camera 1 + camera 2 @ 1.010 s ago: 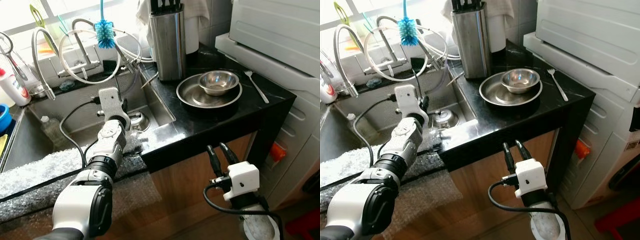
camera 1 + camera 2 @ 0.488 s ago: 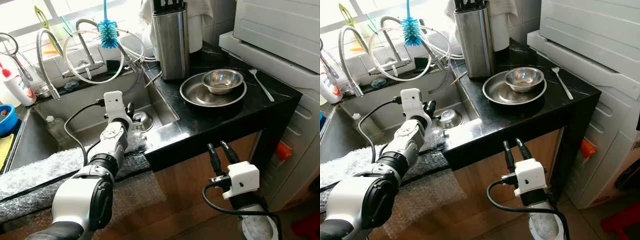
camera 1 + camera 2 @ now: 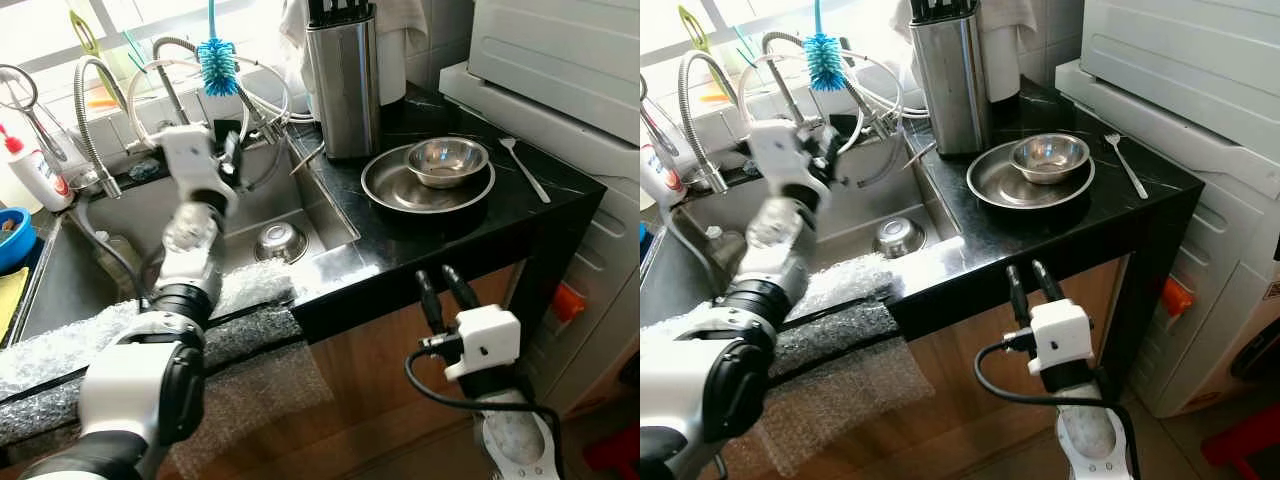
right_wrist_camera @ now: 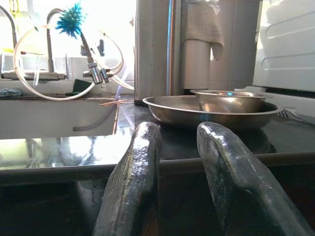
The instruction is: Kitchen organization
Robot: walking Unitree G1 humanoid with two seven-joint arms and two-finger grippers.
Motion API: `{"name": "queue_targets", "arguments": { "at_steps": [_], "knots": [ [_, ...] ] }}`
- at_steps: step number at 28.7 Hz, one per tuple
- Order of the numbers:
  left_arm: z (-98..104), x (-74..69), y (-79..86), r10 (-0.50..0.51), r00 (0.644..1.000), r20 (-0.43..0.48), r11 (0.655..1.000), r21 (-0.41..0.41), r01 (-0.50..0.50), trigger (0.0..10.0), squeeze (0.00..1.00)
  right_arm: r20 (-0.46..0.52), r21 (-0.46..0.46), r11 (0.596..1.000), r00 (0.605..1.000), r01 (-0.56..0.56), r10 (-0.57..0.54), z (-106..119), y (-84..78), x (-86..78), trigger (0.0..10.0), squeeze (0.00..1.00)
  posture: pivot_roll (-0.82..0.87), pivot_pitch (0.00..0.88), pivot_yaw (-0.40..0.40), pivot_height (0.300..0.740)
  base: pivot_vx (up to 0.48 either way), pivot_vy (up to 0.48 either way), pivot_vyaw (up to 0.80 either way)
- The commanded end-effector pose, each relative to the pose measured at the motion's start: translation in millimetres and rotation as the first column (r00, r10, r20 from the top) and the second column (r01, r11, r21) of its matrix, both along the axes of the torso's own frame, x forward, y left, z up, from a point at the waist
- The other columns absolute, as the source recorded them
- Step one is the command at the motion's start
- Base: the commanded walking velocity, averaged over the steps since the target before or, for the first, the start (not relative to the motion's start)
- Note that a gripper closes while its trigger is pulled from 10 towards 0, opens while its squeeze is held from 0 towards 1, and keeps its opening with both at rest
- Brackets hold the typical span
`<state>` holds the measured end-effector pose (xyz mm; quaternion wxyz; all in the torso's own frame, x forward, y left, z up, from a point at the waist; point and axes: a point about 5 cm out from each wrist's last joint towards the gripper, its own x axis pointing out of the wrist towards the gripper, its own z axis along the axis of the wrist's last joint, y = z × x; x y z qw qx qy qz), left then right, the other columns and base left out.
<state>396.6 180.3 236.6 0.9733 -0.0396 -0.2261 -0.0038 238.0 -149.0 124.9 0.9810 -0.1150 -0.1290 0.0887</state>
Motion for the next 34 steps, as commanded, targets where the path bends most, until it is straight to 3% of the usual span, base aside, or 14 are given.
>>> {"name": "queue_targets", "arguments": {
  "at_steps": [1,4,5,6,7,11,16,21,26,30,34],
  "knots": [
    [-5,-8.6,25.2,0.046,0.999,0.016,0.998,0.039,-0.046,10.0,0.00,0.008,0.019,1.000,1.000,-0.010,0.010,5,4.3,3.0,10.0,0.00,-0.18,0.000,0.202,0.740,0.000,0.000,0.00],
    [-5,-9.7,27.1,0.047,0.999,0.021,0.998,0.044,-0.048,10.0,0.00,0.008,0.020,1.000,1.000,-0.010,0.010,5,4.4,3.3,10.0,0.00,-0.18,0.000,0.202,0.740,0.000,0.000,0.00],
    [-16,-19.5,42.9,0.073,0.997,0.010,0.995,0.073,-0.073,10.0,0.00,0.013,0.039,0.999,1.000,-0.002,0.001,8,4.1,5.3,10.0,0.00,-0.16,0.000,0.200,0.740,0.000,0.000,0.00],
    [-33,-38.2,65.7,0.116,0.993,-0.008,0.986,0.124,-0.114,10.0,0.00,0.020,0.070,0.998,1.000,0.007,-0.008,12,4.0,8.5,10.0,0.00,-0.16,0.000,0.196,0.740,0.000,0.000,0.00],
    [-33,-38.2,65.7,0.116,0.993,-0.008,0.986,0.124,-0.114,10.0,0.00,0.020,0.070,0.998,1.000,0.007,-0.008,12,4.0,8.5,10.0,0.00,-0.16,0.000,0.196,0.740,0.000,0.000,0.00],
    [-60,-66.9,83.6,0.175,0.983,-0.053,0.974,0.156,-0.165,10.0,0.00,0.024,0.098,0.995,1.000,0.008,-0.011,16,4.5,13.2,10.0,0.00,-0.15,0.000,0.190,0.740,0.000,0.000,0.00],
    [-73,-84.4,77.0,0.185,0.980,-0.076,0.977,0.119,-0.176,10.0,0.00,0.024,0.104,0.994,1.000,0.015,-0.018,18,2.3,15.5,10.0,0.00,-0.15,0.000,0.184,0.740,0.000,0.000,0.00],
    [-80,-101.9,47.4,0.166,0.982,-0.086,0.986,0.050,-0.162,10.0,0.00,0.024,0.104,0.995,1.000,0.006,-0.008,21,2.6,17.0,10.0,0.00,-0.15,0.000,0.173,0.740,0.000,0.000,0.00],
    [-83,-112.5,35.2,0.140,0.984,-0.106,0.990,0.011,-0.139,10.0,0.00,0.026,0.112,0.994,1.000,-0.003,0.001,23,4.0,17.4,10.0,0.00,-0.16,0.000,0.173,0.740,0.000,0.000,0.00],
    [-94,-136.9,31.8,0.102,0.983,-0.150,0.992,0.095,-0.088,10.0,0.00,0.036,0.108,0.994,0.999,-0.008,0.004,26,3.4,17.3,10.0,0.00,-0.15,0.000,0.173,0.740,0.000,0.000,0.00],
    [-93,-145.8,38.2,0.116,0.982,-0.149,0.982,0.168,-0.090,10.0,0.00,0.037,0.104,0.995,0.999,-0.008,0.004,26,3.1,16.7,10.0,0.00,-0.15,0.000,0.173,0.740,0.000,0.000,0.00]
  ]
}}
